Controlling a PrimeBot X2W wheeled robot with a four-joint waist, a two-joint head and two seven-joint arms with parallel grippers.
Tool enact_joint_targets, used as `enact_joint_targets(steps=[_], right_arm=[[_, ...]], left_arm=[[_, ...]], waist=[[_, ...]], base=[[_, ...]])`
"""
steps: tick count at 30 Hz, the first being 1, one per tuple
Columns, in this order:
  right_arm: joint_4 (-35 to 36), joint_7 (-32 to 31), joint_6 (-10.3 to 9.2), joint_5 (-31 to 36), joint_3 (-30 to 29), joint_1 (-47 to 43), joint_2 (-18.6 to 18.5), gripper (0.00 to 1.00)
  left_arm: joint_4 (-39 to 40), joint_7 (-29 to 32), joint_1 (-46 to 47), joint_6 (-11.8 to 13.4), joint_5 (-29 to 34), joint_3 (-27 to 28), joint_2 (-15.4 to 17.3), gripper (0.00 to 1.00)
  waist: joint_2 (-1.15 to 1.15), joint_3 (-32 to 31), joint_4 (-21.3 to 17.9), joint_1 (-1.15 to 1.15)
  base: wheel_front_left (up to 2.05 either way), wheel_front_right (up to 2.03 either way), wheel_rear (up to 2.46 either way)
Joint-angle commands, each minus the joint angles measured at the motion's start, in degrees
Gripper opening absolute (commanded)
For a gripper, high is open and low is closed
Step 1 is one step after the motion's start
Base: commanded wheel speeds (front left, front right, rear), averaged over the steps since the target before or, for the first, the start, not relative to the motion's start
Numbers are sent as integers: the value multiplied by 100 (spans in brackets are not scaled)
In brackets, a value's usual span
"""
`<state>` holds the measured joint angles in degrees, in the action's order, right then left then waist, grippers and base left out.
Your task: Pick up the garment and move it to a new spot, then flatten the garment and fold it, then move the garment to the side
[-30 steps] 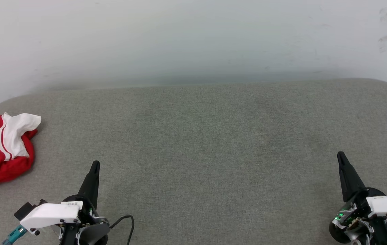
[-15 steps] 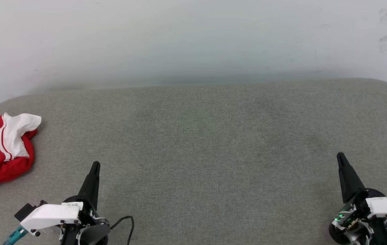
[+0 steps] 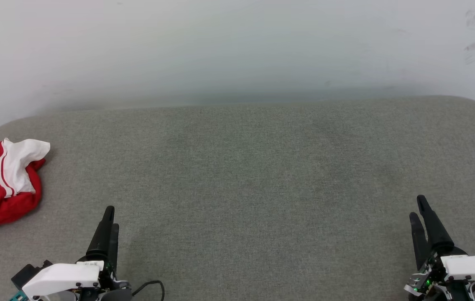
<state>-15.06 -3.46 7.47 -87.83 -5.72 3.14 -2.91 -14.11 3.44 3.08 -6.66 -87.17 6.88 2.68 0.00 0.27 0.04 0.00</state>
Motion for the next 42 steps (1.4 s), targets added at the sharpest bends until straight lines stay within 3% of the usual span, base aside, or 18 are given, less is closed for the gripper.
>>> enact_joint_targets(steps=[1, 24, 42], right_arm=[[170, 63, 1, 275, -12, 69, -4, 100], [896, 586, 2, 3388, 269, -151, -3, 100], [1105, 935, 2, 4938, 440, -382, -2, 100]], left_arm=[[192, -65, 86, 43, 214, 42, 11, 100], [1000, -588, -196, 808, 3010, -354, 15, 100], [1336, -938, -425, 1071, 4735, -655, 18, 100]], waist=[[0, 2, 2, 0], [0, -1, 50, 0], [0, -35, 88, 0]], base=[[0, 0, 0], [0, 0, 0], [0, 0, 0]])
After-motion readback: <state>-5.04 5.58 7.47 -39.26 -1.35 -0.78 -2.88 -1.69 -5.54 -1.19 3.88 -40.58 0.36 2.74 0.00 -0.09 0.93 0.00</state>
